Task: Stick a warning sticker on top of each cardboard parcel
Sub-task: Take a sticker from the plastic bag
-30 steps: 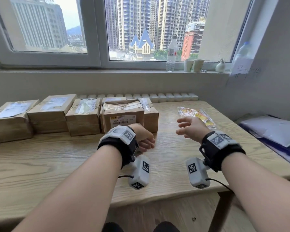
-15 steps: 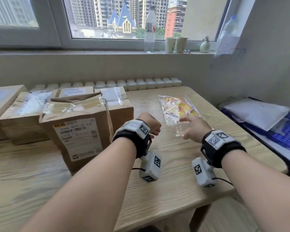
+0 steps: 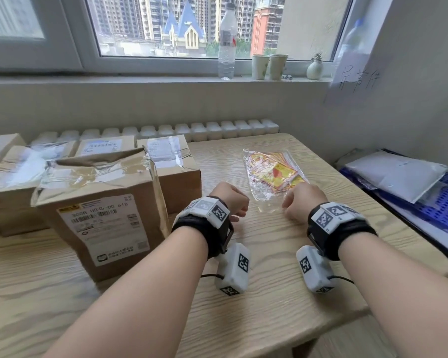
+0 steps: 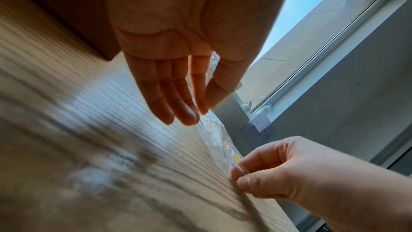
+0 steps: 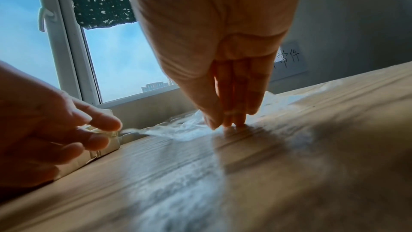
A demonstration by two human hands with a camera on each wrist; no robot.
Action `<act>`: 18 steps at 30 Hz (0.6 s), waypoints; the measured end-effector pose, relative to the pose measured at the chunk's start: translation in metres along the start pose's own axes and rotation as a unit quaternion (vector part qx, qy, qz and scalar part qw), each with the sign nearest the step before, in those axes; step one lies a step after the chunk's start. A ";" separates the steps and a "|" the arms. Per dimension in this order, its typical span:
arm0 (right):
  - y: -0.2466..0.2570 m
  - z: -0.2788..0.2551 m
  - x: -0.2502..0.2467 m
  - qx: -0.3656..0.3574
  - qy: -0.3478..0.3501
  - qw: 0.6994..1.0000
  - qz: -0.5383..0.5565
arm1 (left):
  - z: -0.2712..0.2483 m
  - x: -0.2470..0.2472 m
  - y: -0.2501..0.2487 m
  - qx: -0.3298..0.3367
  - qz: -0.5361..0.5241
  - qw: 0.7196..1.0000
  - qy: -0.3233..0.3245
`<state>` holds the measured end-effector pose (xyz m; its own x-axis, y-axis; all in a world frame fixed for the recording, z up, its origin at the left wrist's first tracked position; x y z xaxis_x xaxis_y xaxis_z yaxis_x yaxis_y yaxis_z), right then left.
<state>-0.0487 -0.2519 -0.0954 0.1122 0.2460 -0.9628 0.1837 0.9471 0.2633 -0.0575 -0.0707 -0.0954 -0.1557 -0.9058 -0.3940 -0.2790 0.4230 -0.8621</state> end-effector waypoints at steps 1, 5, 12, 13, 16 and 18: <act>0.002 -0.003 -0.001 -0.005 -0.003 1.000 -0.002 | -0.002 0.000 0.001 -0.001 -0.001 1.000 0.001; 0.013 -0.018 0.000 -0.025 0.019 0.999 0.011 | -0.011 -0.001 0.005 -0.003 -0.009 1.000 0.001; 0.054 -0.068 0.012 -0.100 0.208 0.951 0.207 | -0.031 -0.020 0.013 0.024 0.107 0.990 -0.089; 0.054 -0.068 0.007 -0.100 0.178 0.956 0.212 | -0.033 -0.023 0.016 0.027 0.132 0.987 -0.092; 0.044 -0.066 -0.008 -0.112 0.051 0.990 0.071 | -0.037 -0.030 0.023 0.036 0.157 0.981 -0.107; 0.041 -0.072 -0.002 -0.123 0.078 0.989 -0.014 | -0.042 -0.033 0.025 0.027 0.129 0.985 -0.112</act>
<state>-0.1117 -0.1989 -0.0869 -0.0444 0.2303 -0.9721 -0.0612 0.9706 0.2328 -0.0990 -0.0294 -0.0905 0.0006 -0.7532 -0.6578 -0.2061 0.6436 -0.7371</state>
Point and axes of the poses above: each hand's wrist, its own z-axis towards the middle knuckle, its own x-axis out of the palm, y = z × x, the point moved 6 cm from there along z, towards the middle knuckle, and after that the axes turned 7 degrees about -y, right-handed, at the moved point
